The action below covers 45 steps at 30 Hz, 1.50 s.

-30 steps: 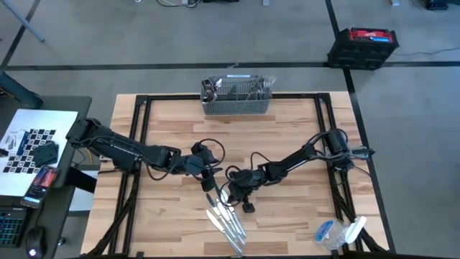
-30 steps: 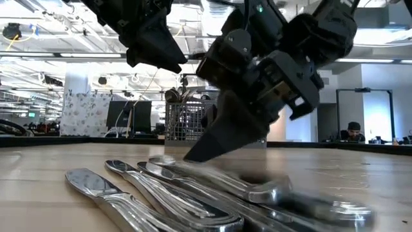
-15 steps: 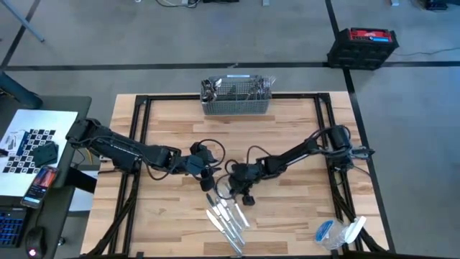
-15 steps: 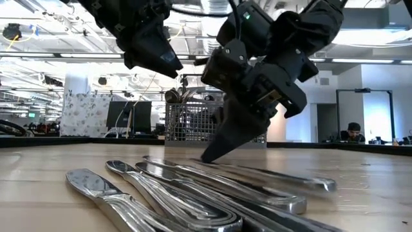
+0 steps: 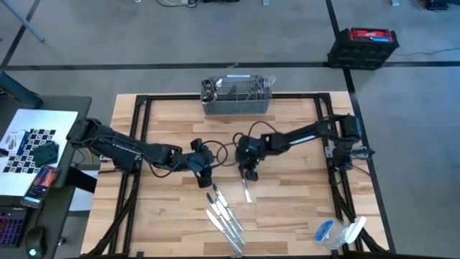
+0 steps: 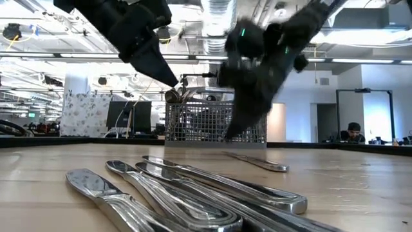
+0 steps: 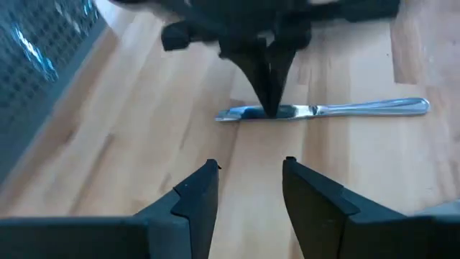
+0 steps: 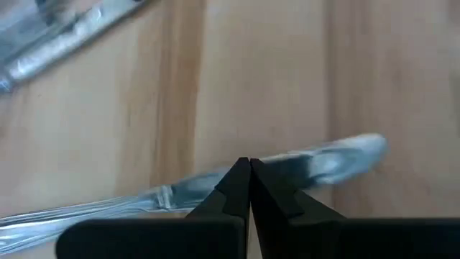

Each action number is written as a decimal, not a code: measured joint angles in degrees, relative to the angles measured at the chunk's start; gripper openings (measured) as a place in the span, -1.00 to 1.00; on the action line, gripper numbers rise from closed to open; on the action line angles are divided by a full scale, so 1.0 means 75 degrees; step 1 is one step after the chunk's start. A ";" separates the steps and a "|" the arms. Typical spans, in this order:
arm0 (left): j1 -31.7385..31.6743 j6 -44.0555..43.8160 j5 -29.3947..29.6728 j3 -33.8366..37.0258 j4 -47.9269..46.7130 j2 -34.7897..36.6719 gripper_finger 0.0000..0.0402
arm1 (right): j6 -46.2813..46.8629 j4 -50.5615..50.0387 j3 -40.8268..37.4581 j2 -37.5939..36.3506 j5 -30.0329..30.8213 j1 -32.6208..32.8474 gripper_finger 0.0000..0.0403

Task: Sort silverware
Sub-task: Put the silver table knife into the gray organizer

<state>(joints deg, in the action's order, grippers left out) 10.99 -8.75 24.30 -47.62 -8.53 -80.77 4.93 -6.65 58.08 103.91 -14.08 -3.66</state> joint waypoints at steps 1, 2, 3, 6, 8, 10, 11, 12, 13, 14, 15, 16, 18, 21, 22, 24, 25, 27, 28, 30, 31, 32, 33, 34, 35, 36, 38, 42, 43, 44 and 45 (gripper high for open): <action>-0.0064 0.0208 -0.0002 0.0000 0.0029 0.0000 -0.32 | 0.0176 -0.0144 0.0016 -0.0279 -0.0052 0.0005 -1.00; -0.0138 0.0323 -0.0004 0.0003 0.0074 0.0000 -0.32 | 0.0257 -0.0308 0.0033 -0.0568 -0.0088 0.0020 -1.00; -0.0222 0.0357 -0.0008 0.0001 0.0165 -0.0001 -0.32 | 0.0263 -0.0519 0.0036 -0.0832 -0.0097 0.0051 -1.00; -0.0552 0.0237 -0.0467 0.0000 0.0404 -0.0207 -0.32 | 0.0312 -0.1249 0.0004 -0.1479 0.0108 0.0178 -1.00; -0.0756 0.0217 -0.1070 0.0002 0.0514 -0.0582 -0.32 | 0.0659 -0.1456 -0.0185 -0.1844 0.0492 0.0277 -1.00; -0.0870 0.0323 -0.1709 0.0000 0.1100 -0.1135 -0.32 | 0.1132 -0.1499 -0.0482 -0.2021 0.0795 0.0388 -1.00; -0.0903 0.0432 -0.1981 0.0000 0.1405 -0.1431 -0.32 | 0.1363 -0.1501 -0.0675 -0.2047 0.0922 0.0451 -1.00; -0.0922 0.0565 -0.2210 -0.0036 0.1671 -0.1737 -0.32 | 0.1606 -0.1496 -0.0874 -0.2051 0.1121 0.0523 -1.00; -0.0930 0.0670 -0.2336 -0.0130 0.1816 -0.2052 -0.32 | 0.1857 -0.1501 -0.1045 -0.2051 0.1400 0.0584 -1.00; -0.0943 0.0746 -0.2382 -0.0251 0.1948 -0.2345 -0.32 | 0.2101 -0.1457 -0.1195 -0.2048 0.1701 0.0659 -0.99; -0.0966 0.0785 -0.2406 -0.0383 0.1997 -0.2610 -0.32 | 0.2294 -0.1351 -0.1364 -0.2053 0.1897 0.0711 -0.96; -0.0983 0.0790 -0.2411 -0.0528 0.1988 -0.2829 -0.32 | 0.2476 -0.1178 -0.1528 -0.2057 0.2055 0.0758 -0.93; -0.1026 0.0811 -0.2408 -0.0781 0.2061 -0.3265 -0.32 | 0.2970 -0.0658 -0.1853 -0.2051 0.2198 0.0825 -0.83; -0.1095 0.0997 -0.2401 -0.1019 0.2104 -0.3834 -0.32 | 0.4290 0.0234 -0.2128 -0.2051 0.2220 0.0758 -0.62; -0.1119 0.1093 -0.2409 -0.1124 0.2100 -0.3938 -0.32 | 0.4749 0.0434 -0.2187 -0.2054 0.2220 0.0705 -0.54; -0.1157 0.1202 -0.2390 -0.1310 0.2239 -0.4190 -0.32 | 0.5455 0.0572 -0.2287 -0.1998 0.2223 0.0573 -0.41; -0.1184 0.1236 -0.2410 -0.1378 0.2210 -0.4263 -0.32 | 0.5823 0.0578 -0.2319 -0.1943 0.2225 0.0519 -0.36; -0.1227 0.1260 -0.2436 -0.1461 0.2278 -0.4340 -0.32 | 0.6594 0.0643 -0.2369 -0.1780 0.2239 0.0443 -0.27; -0.1249 0.1296 -0.2455 -0.1463 0.2386 -0.4383 -0.32 | 0.6913 0.0782 -0.2383 -0.1644 0.2177 0.0408 -0.23; -0.1306 0.1412 -0.2597 -0.1458 0.2641 -0.4439 -0.32 | 0.7238 0.1047 -0.2389 -0.1288 0.1926 0.0393 -0.18; -0.1327 0.1455 -0.2643 -0.1457 0.2702 -0.4446 -0.32 | 0.7317 0.1202 -0.2389 -0.1128 0.1899 0.0423 -0.17; -0.1336 0.1497 -0.2650 -0.1457 0.2742 -0.4453 -0.32 | 0.7458 0.1415 -0.2389 -0.0980 0.1862 0.0455 -0.16; -0.1355 0.1536 -0.2672 -0.1457 0.2756 -0.4467 -0.32 | 0.7599 0.1715 -0.2375 -0.0821 0.1828 0.0475 -0.15; -0.1377 0.1560 -0.2717 -0.1457 0.2771 -0.4479 -0.32 | 0.7711 0.1980 -0.2350 -0.0679 0.1808 0.0480 -0.15; -0.1402 0.1564 -0.2780 -0.1457 0.2771 -0.4479 -0.32 | 0.7806 0.2090 -0.2325 -0.0544 0.1809 0.0466 -0.15; -0.1423 0.1559 -0.2842 -0.1457 0.2768 -0.4479 -0.32 | 0.7910 0.2220 -0.2330 -0.0447 0.1794 0.0452 -0.16; -0.1426 0.1563 -0.2866 -0.1457 0.2771 -0.4482 -0.32 | 0.8116 0.2382 -0.2283 -0.0280 0.1721 0.0417 -0.17; -0.1446 0.1704 -0.2869 -0.1444 0.2873 -0.4489 -0.32 | 0.8323 0.2430 -0.2170 -0.0025 0.1719 0.0437 -0.19; -0.1457 0.1714 -0.2881 -0.1443 0.2908 -0.4494 -0.32 | 0.8367 0.2438 -0.2159 -0.0008 0.1719 0.0440 -0.20; -0.1462 0.1716 -0.2880 -0.1443 0.2938 -0.4497 -0.32 | 0.8402 0.2436 -0.2159 0.0000 0.1720 0.0459 -0.20; -0.1473 0.1719 -0.2878 -0.1443 0.2955 -0.4497 -0.32 | 0.8434 0.2428 -0.2159 0.0001 0.1739 0.0469 -0.21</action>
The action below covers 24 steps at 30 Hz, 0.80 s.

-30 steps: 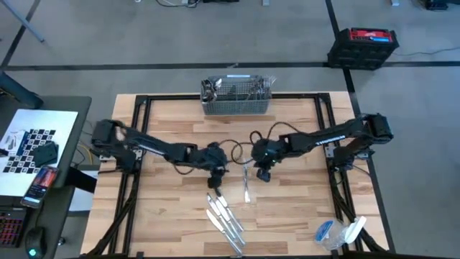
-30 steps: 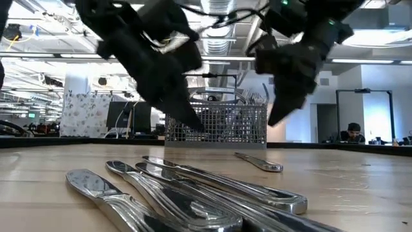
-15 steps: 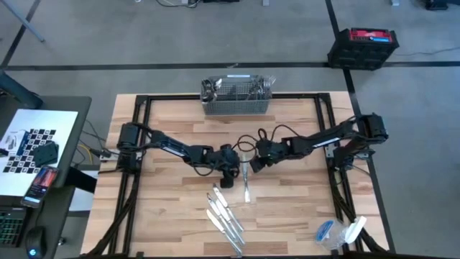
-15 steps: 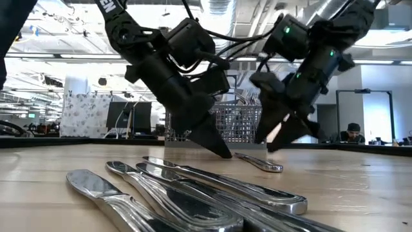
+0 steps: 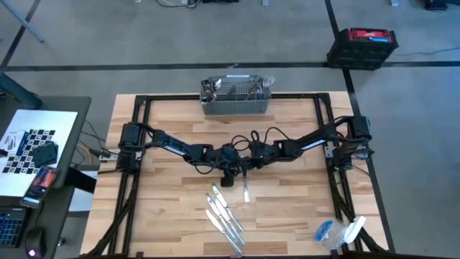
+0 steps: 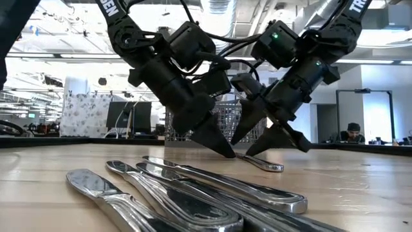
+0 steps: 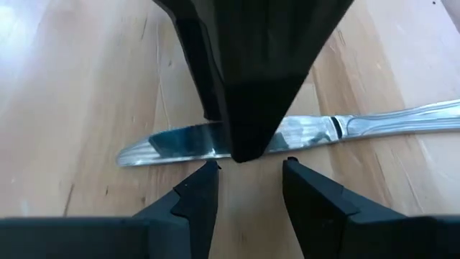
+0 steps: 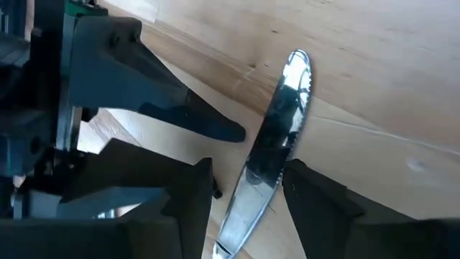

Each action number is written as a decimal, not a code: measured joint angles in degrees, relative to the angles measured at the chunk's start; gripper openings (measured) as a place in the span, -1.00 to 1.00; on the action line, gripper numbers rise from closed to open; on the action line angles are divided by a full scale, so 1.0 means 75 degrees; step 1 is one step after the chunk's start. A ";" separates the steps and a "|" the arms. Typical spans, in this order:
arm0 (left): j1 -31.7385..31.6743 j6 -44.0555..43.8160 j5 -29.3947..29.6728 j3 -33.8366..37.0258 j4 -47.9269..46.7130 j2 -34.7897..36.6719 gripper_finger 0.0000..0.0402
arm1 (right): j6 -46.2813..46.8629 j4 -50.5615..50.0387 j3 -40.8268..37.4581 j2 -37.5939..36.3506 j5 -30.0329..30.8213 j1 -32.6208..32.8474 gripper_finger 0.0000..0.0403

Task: Sort silverware
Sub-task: Put the silver table knife into the gray organizer

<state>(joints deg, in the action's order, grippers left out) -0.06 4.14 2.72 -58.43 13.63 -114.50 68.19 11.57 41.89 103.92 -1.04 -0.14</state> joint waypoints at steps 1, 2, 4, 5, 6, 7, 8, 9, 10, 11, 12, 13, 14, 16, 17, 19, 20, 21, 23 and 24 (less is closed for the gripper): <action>-0.0008 0.0019 -0.0003 0.0000 0.0028 -0.0014 -0.32 | 0.0039 -0.0008 0.0000 0.0001 0.0001 0.0000 -0.21; -0.0019 0.0085 -0.0002 0.0000 0.0115 -0.0094 -0.32 | 0.0088 -0.0011 0.0000 0.0003 0.0004 0.0005 -0.21; -0.0032 0.0140 -0.0017 -0.0009 0.0294 -0.0213 -0.32 | 0.0169 -0.0029 0.0000 0.0003 0.0031 0.0046 -0.21; -0.0035 0.0088 -0.0032 -0.0011 0.0327 -0.0300 -0.32 | 0.0216 -0.0031 0.0000 0.0003 0.0053 0.0075 -0.21; -0.0036 0.0002 -0.0096 -0.0015 0.0431 -0.0439 -0.32 | 0.0285 -0.0034 -0.0003 0.0003 0.0077 0.0103 -0.21; -0.0043 -0.0110 -0.0188 -0.0015 0.0548 -0.0552 -0.32 | 0.0288 -0.0040 -0.0003 0.0003 0.0116 0.0131 -0.21; -0.0047 -0.0226 -0.0235 -0.0022 0.0643 -0.0648 -0.32 | 0.0296 -0.0040 -0.0013 0.0003 0.0168 0.0155 -0.21; -0.0046 -0.0299 -0.0241 -0.0030 0.0745 -0.0766 -0.32 | 0.0305 -0.0047 -0.0019 0.0003 0.0210 0.0185 -0.21; -0.0031 -0.0403 -0.0242 -0.0032 0.0832 -0.0837 -0.32 | 0.0306 -0.0057 -0.0025 0.0001 0.0245 0.0204 -0.21; -0.0020 -0.0498 -0.0230 -0.0035 0.0862 -0.0854 -0.32 | 0.0310 -0.0060 -0.0029 0.0000 0.0250 0.0215 -0.21; -0.0017 -0.0586 -0.0211 -0.0035 0.0862 -0.0857 -0.32 | 0.0318 -0.0057 -0.0030 0.0000 0.0252 0.0230 -0.21; -0.0027 -0.0605 -0.0204 -0.0035 0.0874 -0.0859 -0.32 | 0.0321 -0.0057 -0.0032 0.0000 0.0267 0.0246 -0.21; -0.0038 -0.0593 -0.0217 -0.0030 0.0917 -0.0859 -0.32 | 0.0326 -0.0060 -0.0032 0.0000 0.0275 0.0265 -0.21; -0.0058 -0.0538 -0.0247 -0.0016 0.1066 -0.0870 -0.32 | 0.0324 -0.0074 -0.0032 0.0000 0.0311 0.0321 -0.21; -0.0076 -0.0536 -0.0270 -0.0008 0.1146 -0.0878 -0.32 | 0.0318 -0.0082 -0.0032 0.0000 0.0327 0.0334 -0.21; -0.0107 -0.0556 -0.0300 0.0000 0.1255 -0.0894 -0.32 | 0.0311 -0.0102 -0.0035 0.0000 0.0331 0.0340 -0.21; -0.0111 -0.0557 -0.0302 0.0000 0.1275 -0.0900 -0.32 | 0.0310 -0.0103 -0.0038 0.0000 0.0328 0.0341 -0.21; -0.0114 -0.0554 -0.0306 0.0000 0.1288 -0.0903 -0.32 | 0.0311 -0.0098 -0.0041 0.0000 0.0325 0.0347 -0.21; -0.0114 -0.0554 -0.0305 0.0000 0.1304 -0.0904 -0.32 | 0.0321 0.0053 -0.0047 0.0110 0.0333 0.0388 -0.22; -0.0114 -0.0554 -0.0305 0.0000 0.1311 -0.0906 -0.32 | 0.0340 0.0207 -0.0052 0.0177 0.0338 0.0402 -0.23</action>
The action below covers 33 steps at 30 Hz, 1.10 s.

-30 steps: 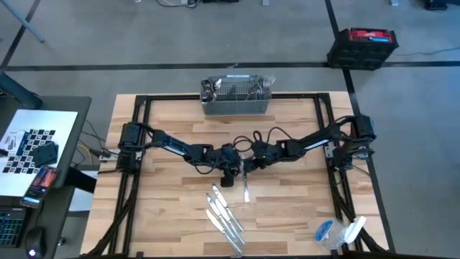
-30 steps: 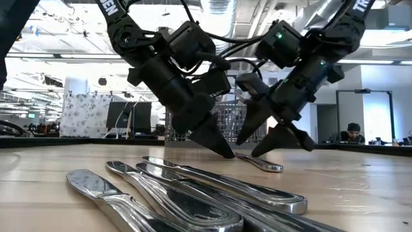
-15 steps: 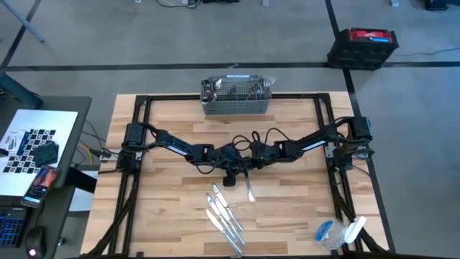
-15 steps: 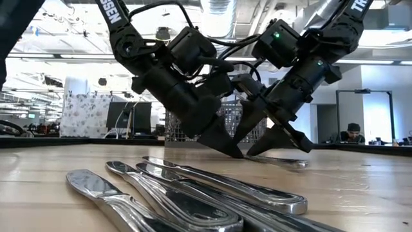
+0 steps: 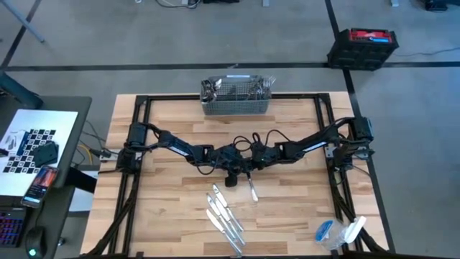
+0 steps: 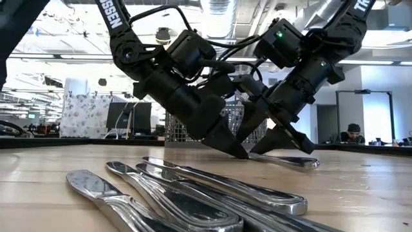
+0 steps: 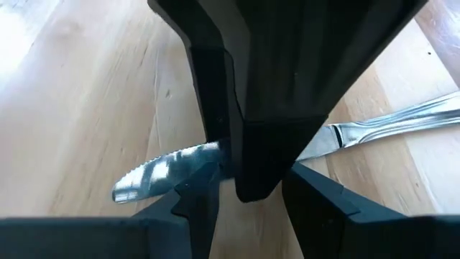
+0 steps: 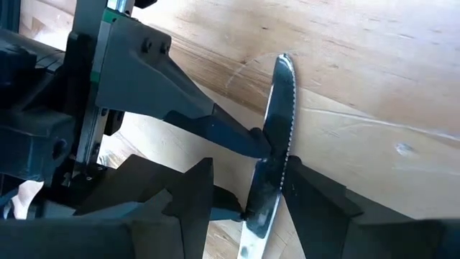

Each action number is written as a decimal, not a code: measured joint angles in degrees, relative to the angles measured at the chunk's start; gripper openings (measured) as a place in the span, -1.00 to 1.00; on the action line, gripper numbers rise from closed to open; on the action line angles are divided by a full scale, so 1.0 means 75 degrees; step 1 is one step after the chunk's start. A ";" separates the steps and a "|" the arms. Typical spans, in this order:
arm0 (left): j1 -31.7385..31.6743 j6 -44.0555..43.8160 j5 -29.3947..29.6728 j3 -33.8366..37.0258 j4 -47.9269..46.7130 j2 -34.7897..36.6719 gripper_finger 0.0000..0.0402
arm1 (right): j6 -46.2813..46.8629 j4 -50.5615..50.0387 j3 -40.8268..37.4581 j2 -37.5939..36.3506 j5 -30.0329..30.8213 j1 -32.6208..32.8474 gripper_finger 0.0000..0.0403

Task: Sort silverware
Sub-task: Put the silver table knife into the gray organizer

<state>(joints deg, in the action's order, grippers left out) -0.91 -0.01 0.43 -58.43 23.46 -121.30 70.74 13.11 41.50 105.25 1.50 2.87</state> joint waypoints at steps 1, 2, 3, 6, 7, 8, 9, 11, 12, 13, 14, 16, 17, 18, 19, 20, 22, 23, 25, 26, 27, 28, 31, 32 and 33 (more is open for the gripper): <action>0.0000 0.0000 0.0009 0.0001 0.0018 0.0000 -0.32 | 0.0033 0.0096 0.0000 0.0064 0.0003 0.0036 -0.24; -0.0001 0.0000 0.0011 0.0003 0.0020 0.0001 -0.32 | 0.0102 0.0256 -0.0002 0.0158 0.0037 0.0075 -0.26; -0.0003 0.0003 0.0014 0.0010 0.0020 0.0000 -0.32 | 0.0151 0.0367 -0.0011 0.0180 0.0066 0.0110 -0.28; -0.0003 -0.0033 0.0005 0.0023 0.0011 0.0000 -0.32 | 0.0162 0.0384 -0.0012 0.0225 0.0125 0.0143 -0.38; -0.0003 -0.0040 0.0008 0.0038 0.0039 0.0000 -0.32 | 0.0065 0.0374 -0.0012 0.0225 0.0131 0.0143 -0.43; -0.0003 -0.0041 0.0008 0.0051 0.0069 0.0000 -0.32 | -0.0018 0.0360 -0.0012 0.0228 0.0134 0.0143 -0.48; -0.0003 -0.0038 0.0008 0.0063 0.0087 0.0000 -0.32 | -0.0101 0.0333 -0.0012 0.0233 0.0134 0.0143 -0.54; -0.0006 -0.0038 0.0008 0.0079 0.0098 0.0000 -0.32 | -0.0324 0.0245 -0.0012 0.0236 0.0154 0.0143 -0.69; -0.0006 -0.0039 0.0007 0.0079 0.0098 0.0000 -0.32 | -0.0484 0.0164 -0.0012 0.0236 0.0177 0.0143 -0.78; -0.0009 -0.0051 0.0002 0.0079 0.0093 0.0000 -0.32 | -0.0671 0.0093 -0.0013 0.0236 0.0195 0.0143 -0.88; -0.0009 -0.0064 0.0005 0.0079 0.0078 0.0000 -0.32 | -0.0786 0.0045 -0.0051 0.0236 0.0207 0.0143 -0.93; 0.0000 -0.0087 0.0016 0.0079 0.0073 0.0003 -0.32 | -0.0833 0.0017 -0.0137 0.0218 0.0224 0.0143 -0.96; 0.0002 -0.0085 0.0030 0.0068 0.0027 0.0034 -0.32 | -0.0931 -0.0003 -0.0183 0.0126 0.0230 0.0142 -0.97; 0.0008 -0.0096 0.0045 0.0043 -0.0060 0.0090 -0.32 | -0.1119 -0.0041 -0.0222 0.0000 0.0224 0.0128 -0.98; 0.0009 -0.0147 0.0042 0.0038 -0.0132 0.0154 -0.32 | -0.1279 -0.0163 -0.0239 -0.0163 0.0192 0.0117 -0.98; 0.0009 -0.0213 0.0038 0.0032 -0.0225 0.0276 -0.32 | -0.1488 -0.0316 -0.0256 -0.0373 0.0125 0.0096 -0.99; 0.0009 -0.0344 0.0064 0.0026 -0.0562 0.0550 -0.32 | -0.1977 -0.0715 -0.0304 -0.0908 -0.0053 0.0064 -1.00; 0.0008 -0.0366 0.0109 0.0051 -0.0827 0.0747 -0.32 | -0.2191 -0.1025 -0.0333 -0.1192 -0.0164 0.0035 -1.00; 0.0003 -0.0382 0.0188 0.0091 -0.1502 0.1254 -0.32 | -0.2645 -0.1393 -0.0308 -0.1808 -0.0222 -0.0037 -1.00; 0.0003 -0.0382 0.0183 0.0090 -0.1720 0.1542 -0.32 | -0.2905 -0.1409 -0.0226 -0.2116 -0.0153 -0.0121 -1.00; 0.0003 -0.0381 0.0178 0.0090 -0.1995 0.1852 -0.32 | -0.3162 -0.1409 -0.0139 -0.2480 0.0064 -0.0236 -1.00; 0.0010 -0.0386 0.0169 0.0081 -0.2277 0.2193 -0.32 | -0.3433 -0.1428 -0.0077 -0.2795 0.0245 -0.0385 -1.00; 0.0017 -0.0384 0.0142 0.0076 -0.3166 0.3245 -0.32 | -0.4354 -0.1414 0.0117 -0.3405 0.0434 -0.1054 -1.00; 0.0017 -0.0381 0.0147 0.0076 -0.3403 0.3582 -0.32 | -0.4760 -0.1306 0.0190 -0.3579 0.0434 -0.1319 -1.00; 0.0017 -0.0382 0.0182 0.0076 -0.3610 0.3936 -0.32 | -0.5174 -0.1070 0.0300 -0.3731 0.0434 -0.1613 -1.00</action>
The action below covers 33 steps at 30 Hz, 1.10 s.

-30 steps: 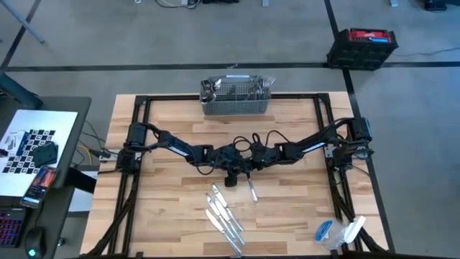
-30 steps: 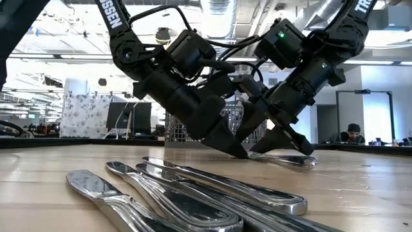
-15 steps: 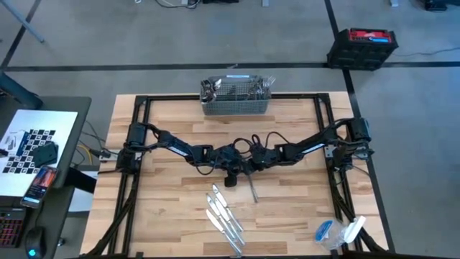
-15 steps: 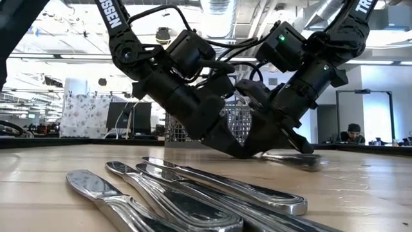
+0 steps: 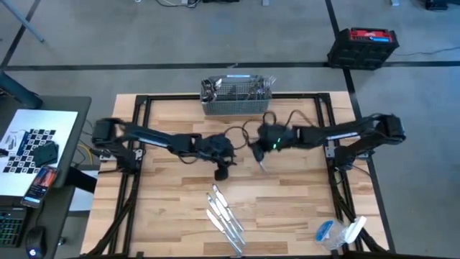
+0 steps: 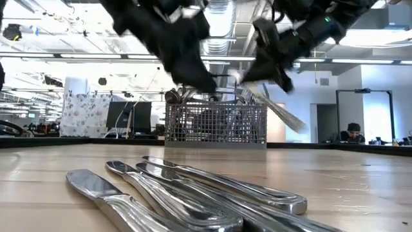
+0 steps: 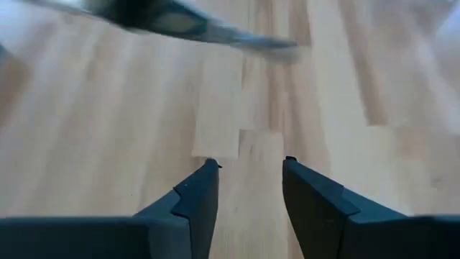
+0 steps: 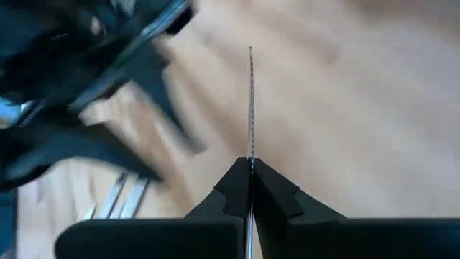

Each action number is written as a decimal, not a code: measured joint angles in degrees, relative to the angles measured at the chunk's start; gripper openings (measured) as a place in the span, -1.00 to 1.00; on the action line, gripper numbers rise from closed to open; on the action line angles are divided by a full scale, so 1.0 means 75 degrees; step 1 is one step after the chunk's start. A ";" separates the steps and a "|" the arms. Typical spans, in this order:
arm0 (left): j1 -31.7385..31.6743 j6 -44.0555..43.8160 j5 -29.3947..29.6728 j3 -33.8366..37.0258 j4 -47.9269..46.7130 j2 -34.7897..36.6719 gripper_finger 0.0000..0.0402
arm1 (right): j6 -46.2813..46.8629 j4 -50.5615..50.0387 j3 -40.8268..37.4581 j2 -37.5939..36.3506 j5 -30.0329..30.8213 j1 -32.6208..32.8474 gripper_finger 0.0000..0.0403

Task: Sort silverware
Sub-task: Put the silver table knife into the gray organizer

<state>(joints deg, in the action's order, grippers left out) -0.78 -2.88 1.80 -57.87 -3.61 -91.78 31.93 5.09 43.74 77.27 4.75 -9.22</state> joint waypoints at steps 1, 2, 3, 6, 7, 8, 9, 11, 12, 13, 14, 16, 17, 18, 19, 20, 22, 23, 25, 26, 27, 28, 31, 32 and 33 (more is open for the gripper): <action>0.0000 -0.0021 0.0075 0.0000 -0.0123 0.0368 -0.32 | -0.0398 0.0353 0.0143 -0.0115 0.0011 -0.0324 -1.00; 0.0000 -0.0127 0.0160 0.0000 -0.0265 0.0704 -0.32 | -0.0767 0.0786 0.0269 -0.0198 0.0046 -0.0662 -1.00; 0.0000 -0.0291 0.0201 0.0000 -0.0343 0.1037 -0.32 | -0.1155 0.1236 0.0344 -0.0229 0.0082 -0.0977 -1.00; 0.0002 -0.0658 0.0266 -0.0006 -0.0570 0.1835 -0.32 | -0.2412 0.2997 0.0525 -0.0032 -0.0072 -0.1800 -1.00; 0.0003 -0.0693 0.0280 -0.0006 -0.0671 0.2054 -0.32 | -0.2876 0.3658 0.0624 0.0094 -0.0263 -0.2030 -1.00; 0.0003 -0.0701 0.0320 -0.0006 -0.0795 0.2249 -0.32 | -0.3305 0.4319 0.0762 0.0236 -0.0434 -0.2260 -1.00; 0.0006 -0.0706 0.0393 -0.0006 -0.0896 0.2406 -0.32 | -0.3665 0.4836 0.0930 0.0407 -0.0579 -0.2472 -1.00; 0.0009 -0.0711 0.0622 -0.0006 -0.1190 0.2648 -0.32 | -0.3975 0.5195 0.1312 0.0791 -0.0808 -0.2907 -1.00; 0.0009 -0.0716 0.0730 -0.0006 -0.1384 0.2719 -0.32 | -0.4047 0.5127 0.1506 0.1046 -0.0932 -0.3103 -1.00; 0.0016 -0.0756 0.0800 -0.0006 -0.1574 0.2759 -0.32 | -0.4101 0.5043 0.1668 0.1295 -0.1032 -0.3271 -1.00; 0.0022 -0.0822 0.0834 -0.0006 -0.1784 0.2778 -0.32 | -0.4118 0.4857 0.1793 0.1512 -0.1039 -0.3413 -1.00; 0.0020 -0.0993 0.0894 -0.0006 -0.2199 0.2782 -0.32 | -0.4121 0.4587 0.2025 0.1864 -0.1099 -0.3657 -1.00; 0.0023 -0.1084 0.0904 -0.0006 -0.2405 0.2779 -0.32 | -0.4098 0.4531 0.2101 0.2003 -0.1113 -0.3755 -1.00; 0.0027 -0.1151 0.0898 -0.0006 -0.2619 0.2779 -0.32 | -0.3988 0.4488 0.2157 0.2128 -0.1136 -0.3835 -1.00; 0.0038 -0.1210 0.0898 -0.0006 -0.2777 0.2782 -0.32 | -0.3791 0.4450 0.2177 0.2244 -0.1145 -0.3914 -0.99; 0.0067 -0.1265 0.0901 -0.0006 -0.2905 0.2779 -0.32 | -0.3566 0.4331 0.2170 0.2351 -0.1145 -0.3977 -0.97; 0.0111 -0.1305 0.0917 -0.0006 -0.3066 0.2753 -0.32 | -0.3299 0.4132 0.2148 0.2516 -0.1149 -0.4044 -0.91; 0.0134 -0.1301 0.0950 -0.0006 -0.3048 0.2744 -0.32 | -0.3220 0.4023 0.2134 0.2525 -0.1194 -0.4055 -0.85; 0.0147 -0.1205 0.0981 -0.0006 -0.3031 0.2748 -0.32 | -0.3274 0.3764 0.2147 0.2376 -0.1352 -0.4047 -0.71; 0.0149 -0.1144 0.0987 -0.0006 -0.3015 0.2753 -0.32 | -0.3466 0.3522 0.2151 0.2212 -0.1400 -0.4039 -0.64; 0.0149 -0.1093 0.0995 -0.0006 -0.3024 0.2755 -0.32 | -0.3659 0.3147 0.2160 0.1984 -0.1454 -0.4031 -0.56; 0.0149 -0.1081 0.0997 -0.0006 -0.3038 0.2753 -0.32 | -0.3807 0.2675 0.2160 0.1712 -0.1553 -0.4012 -0.48; 0.0162 -0.1084 0.0997 -0.0006 -0.3025 0.2753 -0.32 | -0.3250 0.1199 0.2160 0.0683 -0.2724 -0.3813 -0.28; 0.0181 -0.1065 0.1003 -0.0006 -0.3026 0.2748 -0.32 | -0.3021 0.0671 0.2186 0.0371 -0.3369 -0.3633 -0.23; 0.0193 -0.1004 0.1003 -0.0006 -0.3014 0.2726 -0.32 | -0.2945 0.0054 0.2203 0.0110 -0.3976 -0.3355 -0.20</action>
<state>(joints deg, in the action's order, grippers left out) 0.67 -10.41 9.32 -57.91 -26.21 -71.33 9.84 5.50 60.26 78.09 -25.07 -34.39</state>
